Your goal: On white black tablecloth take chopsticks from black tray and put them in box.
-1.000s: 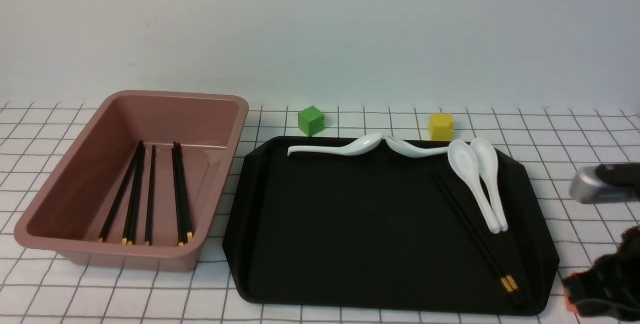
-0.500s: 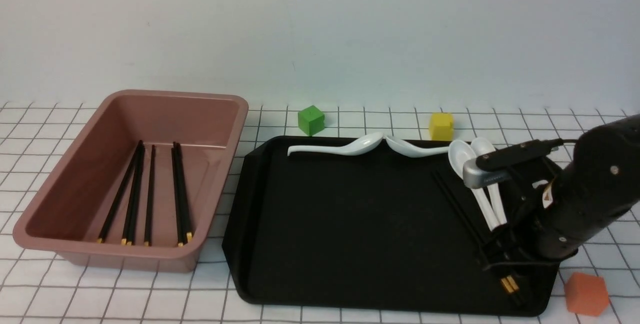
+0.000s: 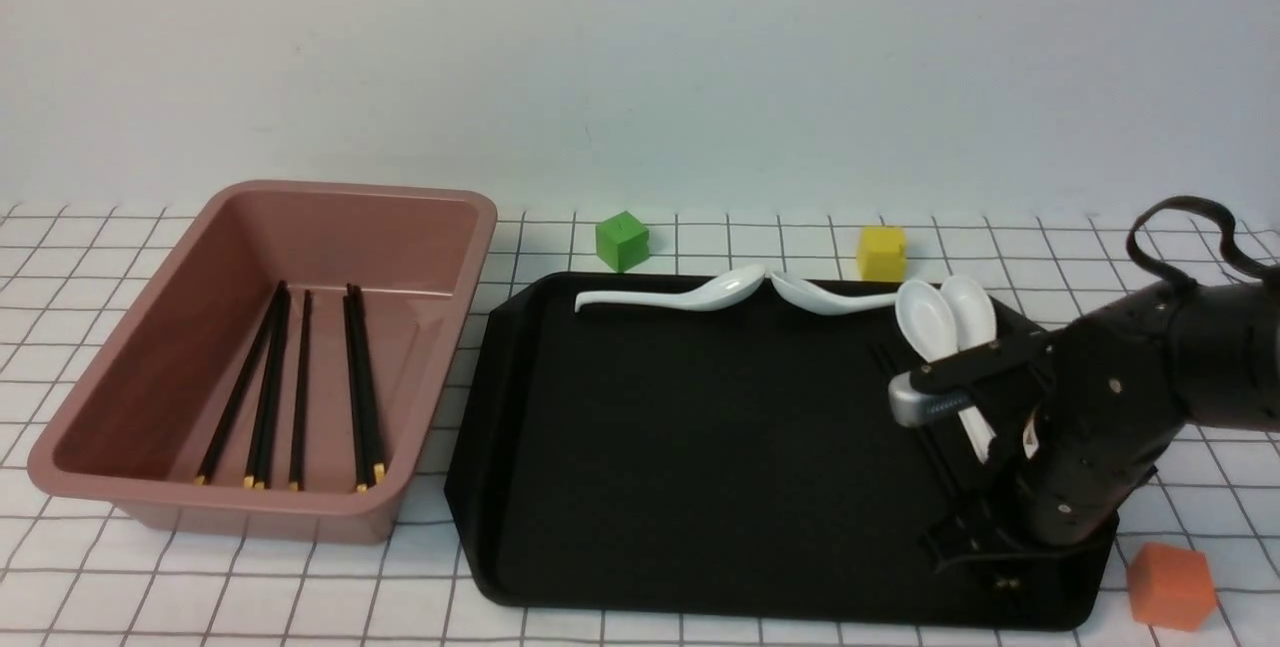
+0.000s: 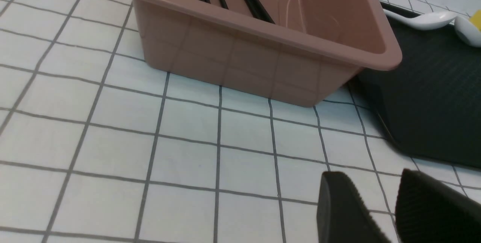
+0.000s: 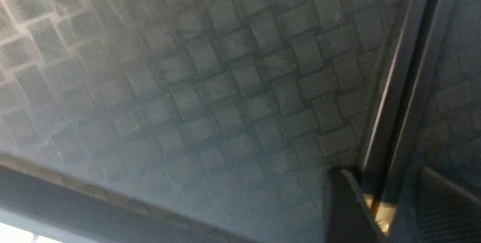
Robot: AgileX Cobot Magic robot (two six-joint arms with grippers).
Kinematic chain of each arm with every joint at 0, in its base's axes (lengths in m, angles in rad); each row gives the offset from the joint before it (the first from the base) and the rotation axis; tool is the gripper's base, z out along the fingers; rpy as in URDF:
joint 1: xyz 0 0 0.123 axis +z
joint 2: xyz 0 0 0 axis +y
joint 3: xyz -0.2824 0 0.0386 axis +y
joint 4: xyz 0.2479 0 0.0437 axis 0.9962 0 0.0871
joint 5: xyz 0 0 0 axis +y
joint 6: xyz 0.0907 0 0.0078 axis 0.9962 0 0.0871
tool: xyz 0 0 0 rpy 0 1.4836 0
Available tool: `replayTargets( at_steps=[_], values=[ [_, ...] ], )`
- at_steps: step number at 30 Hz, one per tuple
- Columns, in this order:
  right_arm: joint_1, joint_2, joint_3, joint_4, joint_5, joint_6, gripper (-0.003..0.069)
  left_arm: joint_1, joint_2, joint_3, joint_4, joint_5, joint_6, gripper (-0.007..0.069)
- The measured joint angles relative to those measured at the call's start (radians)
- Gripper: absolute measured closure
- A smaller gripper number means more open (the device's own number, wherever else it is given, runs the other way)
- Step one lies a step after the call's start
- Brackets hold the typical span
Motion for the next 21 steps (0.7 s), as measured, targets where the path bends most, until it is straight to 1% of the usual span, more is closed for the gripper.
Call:
replayTargets(
  at_steps=[3,4,6,7,8,11,15,16,18,21],
  values=[
    [0.000,0.002,-0.004,0.006,0.010,0.000,0.0365,0.000,0.000,0.000,0.000,0.000,0.000,0.0386],
    [0.000,0.004,-0.005,0.014,0.019,0.001,0.0389,0.000,0.000,0.000,0.000,0.000,0.000,0.0386],
    [0.000,0.004,-0.008,0.032,0.026,0.006,0.0479,0.000,0.000,0.000,0.000,0.000,0.000,0.0386],
    [0.000,0.004,-0.008,0.035,0.028,0.006,0.0479,0.000,0.000,0.000,0.000,0.000,0.000,0.0386],
    [0.000,-0.002,-0.008,0.039,0.030,0.008,0.0525,0.000,0.000,0.000,0.000,0.000,0.000,0.0386],
    [0.001,-0.026,-0.009,0.042,0.078,0.008,0.0518,0.000,0.000,0.000,0.000,0.000,0.000,0.0386],
    [0.001,-0.121,-0.057,0.080,0.266,-0.011,0.0518,0.000,0.000,0.000,0.000,0.000,0.000,0.0386],
    [0.001,-0.139,-0.072,0.096,0.292,-0.020,0.0518,0.000,0.000,0.000,0.000,0.000,0.000,0.0386],
    [0.016,-0.201,-0.143,0.153,0.353,-0.058,0.0518,0.000,0.000,0.000,0.000,0.000,0.000,0.0386],
    [0.081,-0.226,-0.285,0.285,0.367,-0.119,0.0518,0.000,0.000,0.000,0.000,0.000,0.000,0.0386]
  ],
)
